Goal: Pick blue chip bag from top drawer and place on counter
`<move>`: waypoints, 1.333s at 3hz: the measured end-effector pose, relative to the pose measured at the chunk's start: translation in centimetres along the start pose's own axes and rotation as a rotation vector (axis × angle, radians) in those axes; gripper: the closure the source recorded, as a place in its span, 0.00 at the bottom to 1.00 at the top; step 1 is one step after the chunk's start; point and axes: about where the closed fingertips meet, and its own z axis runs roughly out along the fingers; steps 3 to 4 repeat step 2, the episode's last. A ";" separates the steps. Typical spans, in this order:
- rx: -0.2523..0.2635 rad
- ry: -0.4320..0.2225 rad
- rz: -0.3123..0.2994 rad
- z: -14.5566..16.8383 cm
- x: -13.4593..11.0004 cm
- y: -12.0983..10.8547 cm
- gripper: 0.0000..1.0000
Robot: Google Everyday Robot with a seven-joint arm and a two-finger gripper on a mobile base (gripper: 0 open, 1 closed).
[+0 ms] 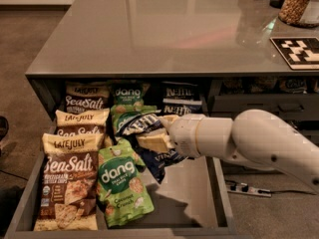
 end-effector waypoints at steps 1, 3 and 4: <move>0.026 -0.094 -0.069 -5.0 -1.1 0.2 1.00; 0.023 -0.093 -0.070 -4.9 -1.1 0.2 1.00; 0.023 -0.093 -0.070 -4.9 -1.1 0.2 1.00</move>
Offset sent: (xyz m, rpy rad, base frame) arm -0.0159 -0.0195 0.0264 0.0449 -0.0865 0.0181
